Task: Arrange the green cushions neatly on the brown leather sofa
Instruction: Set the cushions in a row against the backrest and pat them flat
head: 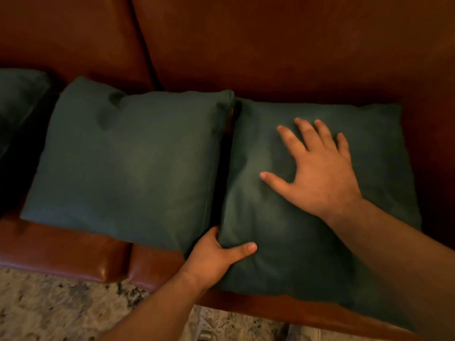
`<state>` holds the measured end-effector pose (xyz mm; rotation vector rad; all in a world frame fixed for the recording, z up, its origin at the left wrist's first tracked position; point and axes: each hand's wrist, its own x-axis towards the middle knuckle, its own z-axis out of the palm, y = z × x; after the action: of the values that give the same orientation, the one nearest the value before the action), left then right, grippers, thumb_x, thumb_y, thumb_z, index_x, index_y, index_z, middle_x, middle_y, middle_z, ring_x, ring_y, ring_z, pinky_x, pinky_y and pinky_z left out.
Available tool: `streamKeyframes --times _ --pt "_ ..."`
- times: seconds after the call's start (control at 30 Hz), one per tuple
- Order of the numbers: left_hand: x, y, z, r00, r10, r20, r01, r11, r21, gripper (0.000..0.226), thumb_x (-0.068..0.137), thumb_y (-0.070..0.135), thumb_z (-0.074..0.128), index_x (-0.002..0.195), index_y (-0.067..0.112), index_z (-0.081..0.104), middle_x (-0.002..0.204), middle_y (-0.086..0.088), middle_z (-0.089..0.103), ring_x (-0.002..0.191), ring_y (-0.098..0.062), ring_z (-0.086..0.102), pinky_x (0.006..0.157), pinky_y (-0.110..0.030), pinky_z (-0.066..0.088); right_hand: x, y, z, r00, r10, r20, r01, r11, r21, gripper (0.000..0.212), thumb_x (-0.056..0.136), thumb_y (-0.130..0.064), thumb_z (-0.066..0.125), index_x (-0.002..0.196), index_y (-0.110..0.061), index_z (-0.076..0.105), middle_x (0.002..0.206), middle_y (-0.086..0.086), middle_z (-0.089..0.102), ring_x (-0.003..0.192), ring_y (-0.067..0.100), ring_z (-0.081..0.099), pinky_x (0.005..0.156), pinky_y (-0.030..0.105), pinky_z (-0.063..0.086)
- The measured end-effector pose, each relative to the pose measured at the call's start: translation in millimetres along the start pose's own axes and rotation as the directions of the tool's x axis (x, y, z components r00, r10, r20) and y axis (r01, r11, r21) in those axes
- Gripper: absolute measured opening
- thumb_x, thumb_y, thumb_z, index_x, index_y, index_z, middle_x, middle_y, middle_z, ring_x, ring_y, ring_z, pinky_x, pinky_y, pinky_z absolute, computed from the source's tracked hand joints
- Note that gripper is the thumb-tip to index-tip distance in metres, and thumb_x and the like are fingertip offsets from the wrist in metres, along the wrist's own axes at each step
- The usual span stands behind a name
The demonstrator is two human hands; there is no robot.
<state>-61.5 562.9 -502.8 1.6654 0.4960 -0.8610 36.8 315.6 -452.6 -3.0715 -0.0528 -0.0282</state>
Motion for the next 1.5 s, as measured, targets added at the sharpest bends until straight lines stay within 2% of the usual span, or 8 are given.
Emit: streamKeyframes --times 0.37,0.53,0.8,0.97,1.07,1.27,1.4,1.5 --pt "19.2 77.1 20.9 0.935 0.336 -0.116 -0.341 0.939 -0.032 0.09 0.079 0.05 0.087 0.149 0.039 0.031 0.133 0.038 0.052 0.113 0.03 0.053 0.091 0.001 0.044 8.2 1.5 -0.2 0.991 -0.012 0.132 -0.007 0.989 0.146 0.087 0.093 -0.083 0.022 0.166 -0.036 0.025 0.174 -0.001 0.026 0.161 0.028 0.02 0.128 0.058 0.016" --pt "54.3 109.2 31.7 0.96 0.245 -0.137 -0.229 0.966 0.122 0.068 0.085 0.047 0.083 0.144 0.03 0.052 0.135 0.011 0.069 0.121 -0.009 0.068 0.11 -0.04 0.054 0.8 29.7 -2.0 0.996 0.095 0.004 -0.095 0.993 0.072 0.08 0.099 -0.073 0.029 0.166 -0.03 0.026 0.174 0.003 0.026 0.16 0.026 0.023 0.127 0.059 0.02" --pt "64.4 139.6 29.3 0.978 0.081 -0.191 -0.079 0.997 0.017 0.074 0.079 0.07 0.073 0.132 0.02 0.067 0.121 0.0 0.077 0.111 -0.022 0.075 0.105 -0.047 0.057 44.0 50.6 -0.3 0.941 0.072 0.331 -0.164 0.952 0.259 0.085 0.095 -0.08 0.029 0.167 -0.039 0.012 0.178 -0.003 0.01 0.163 0.021 0.008 0.131 0.051 0.007" --pt "71.9 139.3 33.0 0.957 0.121 -0.262 -0.072 0.979 0.192 0.037 0.096 0.052 0.07 0.116 0.021 0.069 0.116 0.0 0.077 0.108 -0.024 0.072 0.105 -0.05 0.056 10.0 80.7 -6.6 0.997 0.074 0.024 -0.077 0.99 0.123 0.095 0.088 -0.09 0.029 0.166 -0.036 0.023 0.177 0.001 0.016 0.162 0.03 0.015 0.127 0.06 0.014" --pt "72.1 137.8 39.9 0.952 0.114 -0.283 -0.052 0.974 0.221 0.044 0.098 0.046 0.069 0.129 0.015 0.067 0.121 -0.006 0.075 0.112 -0.031 0.071 0.106 -0.051 0.055 -10.1 92.5 8.9 0.968 0.174 0.183 -0.201 0.97 0.136 0.097 0.086 -0.096 0.015 0.167 -0.043 0.007 0.178 -0.003 0.005 0.164 0.031 0.001 0.129 0.063 0.006" --pt "51.2 157.9 84.6 0.602 0.797 0.051 -0.447 0.283 0.848 0.068 0.103 0.039 0.044 0.166 0.02 0.026 0.176 -0.008 0.021 0.163 -0.031 0.018 0.131 -0.048 0.016 -0.9 107.8 18.9 0.975 0.108 0.193 -0.166 0.934 0.315 0.101 0.081 -0.1 0.014 0.166 -0.045 0.006 0.178 -0.005 0.005 0.164 0.027 0.003 0.129 0.061 0.009" --pt "51.0 142.9 110.6 0.76 0.606 0.234 -0.322 0.038 0.946 0.084 0.099 0.072 0.023 0.17 0.03 0.006 0.179 -0.003 -0.005 0.165 -0.032 -0.008 0.131 -0.062 0.004 -37.3 141.5 24.1 0.964 0.247 0.095 -0.265 0.914 0.306 0.096 0.085 -0.096 0.017 0.166 -0.046 0.007 0.178 -0.007 0.005 0.164 0.025 0.003 0.128 0.062 0.014" --pt "51.5 146.9 113.3 0.792 0.573 0.209 -0.259 0.006 0.966 0.087 0.097 0.074 0.019 0.169 0.028 0.003 0.179 -0.003 -0.007 0.164 -0.034 -0.008 0.129 -0.066 0.006 -53.7 158.8 26.6 0.768 0.52 0.375 -0.64 0.645 0.417 0.116 0.064 -0.109 0.025 0.162 -0.053 -0.005 0.177 -0.01 -0.002 0.163 0.03 0.01 0.127 0.058 0.023"
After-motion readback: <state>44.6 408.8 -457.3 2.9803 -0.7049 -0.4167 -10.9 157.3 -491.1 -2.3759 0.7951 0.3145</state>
